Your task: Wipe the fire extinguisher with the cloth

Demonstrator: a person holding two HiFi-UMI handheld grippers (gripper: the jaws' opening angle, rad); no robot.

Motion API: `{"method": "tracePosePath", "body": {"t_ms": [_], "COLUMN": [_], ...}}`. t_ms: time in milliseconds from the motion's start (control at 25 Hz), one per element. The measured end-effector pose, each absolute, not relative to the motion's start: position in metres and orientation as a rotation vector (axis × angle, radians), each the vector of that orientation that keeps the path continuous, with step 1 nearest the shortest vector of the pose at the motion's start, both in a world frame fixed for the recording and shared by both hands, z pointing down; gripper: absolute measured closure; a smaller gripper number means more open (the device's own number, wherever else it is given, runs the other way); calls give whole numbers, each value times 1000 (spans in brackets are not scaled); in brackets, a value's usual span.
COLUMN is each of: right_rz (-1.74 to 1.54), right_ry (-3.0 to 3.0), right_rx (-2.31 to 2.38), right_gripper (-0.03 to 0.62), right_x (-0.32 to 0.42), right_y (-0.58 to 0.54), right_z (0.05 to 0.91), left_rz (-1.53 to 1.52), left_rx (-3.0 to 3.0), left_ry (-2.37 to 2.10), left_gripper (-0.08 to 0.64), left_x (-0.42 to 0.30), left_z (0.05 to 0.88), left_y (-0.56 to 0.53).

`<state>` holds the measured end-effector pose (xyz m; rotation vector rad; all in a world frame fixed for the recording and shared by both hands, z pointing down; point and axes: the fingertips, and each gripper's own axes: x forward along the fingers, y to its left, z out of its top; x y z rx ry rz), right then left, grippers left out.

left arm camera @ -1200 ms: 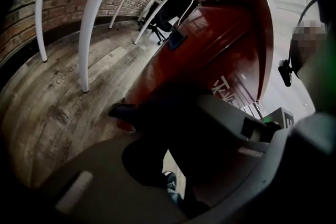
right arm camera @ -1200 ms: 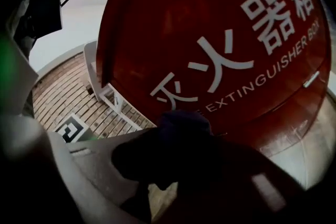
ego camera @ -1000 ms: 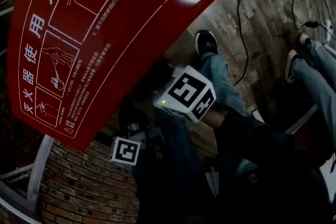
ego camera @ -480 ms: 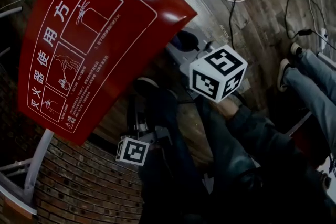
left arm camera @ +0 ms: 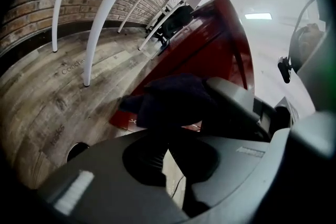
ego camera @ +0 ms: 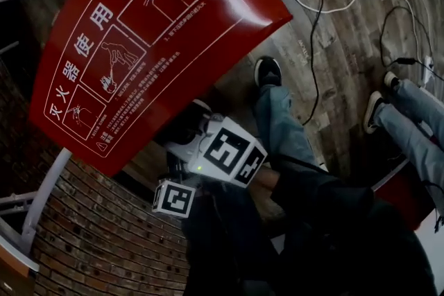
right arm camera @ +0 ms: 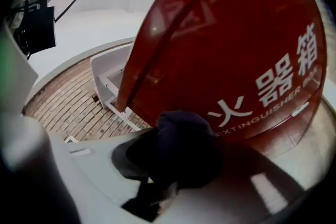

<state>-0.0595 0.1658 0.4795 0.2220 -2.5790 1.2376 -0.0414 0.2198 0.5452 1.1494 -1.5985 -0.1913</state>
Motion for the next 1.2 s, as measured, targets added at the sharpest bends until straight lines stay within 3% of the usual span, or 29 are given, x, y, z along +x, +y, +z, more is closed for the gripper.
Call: {"method": "tracePosePath", "body": {"t_ms": [280, 480, 680, 920, 1200], "right_rz": [1134, 629, 88, 34, -151], "right_ry": [-2522, -2455, -2501, -2472, -2229], "right_rx": [799, 1125, 967, 634, 451], "right_gripper": [489, 488, 491, 494, 502], "right_x": [74, 159, 111, 9, -35], "right_y": [67, 2, 8, 29, 28], "right_z": [480, 404, 324, 342, 366], "left_rz": [-270, -300, -312, -346, -390], "left_rx": [1128, 1157, 1214, 1255, 1300], "left_ry": [-1609, -1577, -1528, -1500, -1482], "left_gripper": [561, 561, 561, 561, 561], "left_x": [-52, -47, -40, -45, -40], "left_z": [534, 520, 507, 489, 448], "left_y": [231, 223, 213, 210, 218]}}
